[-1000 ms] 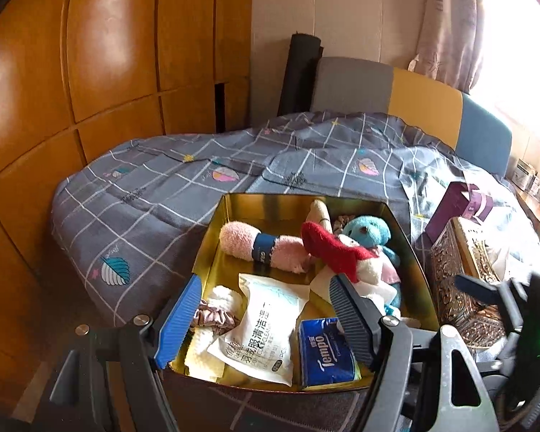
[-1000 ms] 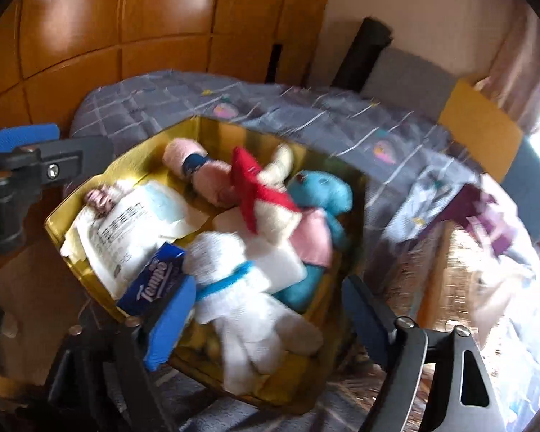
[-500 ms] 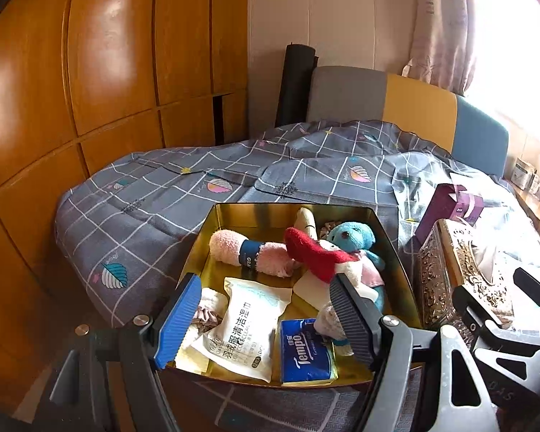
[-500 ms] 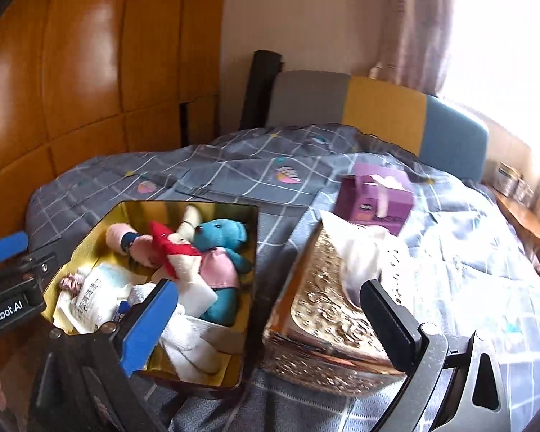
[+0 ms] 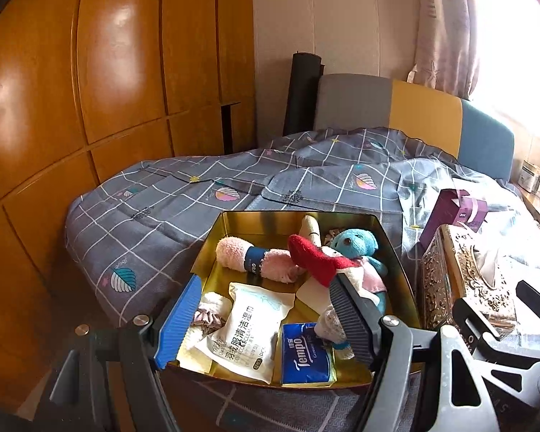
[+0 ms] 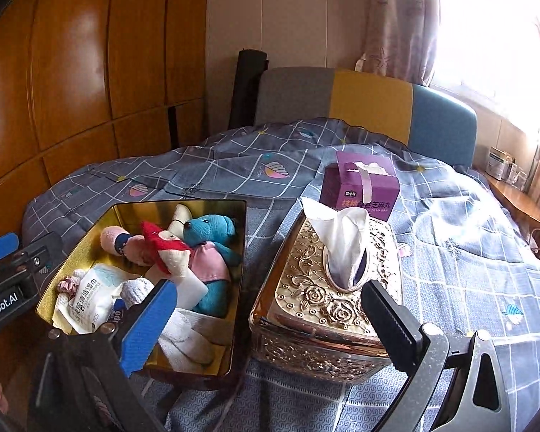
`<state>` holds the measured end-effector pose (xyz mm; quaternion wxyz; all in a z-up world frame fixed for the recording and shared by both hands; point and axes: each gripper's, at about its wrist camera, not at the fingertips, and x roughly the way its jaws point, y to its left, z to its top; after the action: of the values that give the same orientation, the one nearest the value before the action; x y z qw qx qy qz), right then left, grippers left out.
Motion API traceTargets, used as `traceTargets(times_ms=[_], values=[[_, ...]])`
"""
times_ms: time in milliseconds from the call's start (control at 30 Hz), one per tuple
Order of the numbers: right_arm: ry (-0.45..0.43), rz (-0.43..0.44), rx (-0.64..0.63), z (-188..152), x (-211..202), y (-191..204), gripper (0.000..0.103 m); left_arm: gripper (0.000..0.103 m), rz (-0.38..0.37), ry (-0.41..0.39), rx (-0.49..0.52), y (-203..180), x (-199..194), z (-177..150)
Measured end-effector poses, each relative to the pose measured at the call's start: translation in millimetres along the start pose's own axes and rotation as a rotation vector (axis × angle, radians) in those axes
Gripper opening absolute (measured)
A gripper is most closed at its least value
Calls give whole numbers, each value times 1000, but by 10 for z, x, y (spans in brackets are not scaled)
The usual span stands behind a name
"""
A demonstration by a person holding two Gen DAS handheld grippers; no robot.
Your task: Organize soft objects
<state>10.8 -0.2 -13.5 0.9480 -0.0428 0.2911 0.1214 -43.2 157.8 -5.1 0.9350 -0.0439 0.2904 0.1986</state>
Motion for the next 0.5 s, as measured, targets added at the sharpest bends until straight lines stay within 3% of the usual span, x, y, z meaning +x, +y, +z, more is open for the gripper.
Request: traceTargets(times_ms=[500], values=[[6, 5, 3, -21, 4, 23, 103, 75, -6, 9, 10, -9, 13, -9]])
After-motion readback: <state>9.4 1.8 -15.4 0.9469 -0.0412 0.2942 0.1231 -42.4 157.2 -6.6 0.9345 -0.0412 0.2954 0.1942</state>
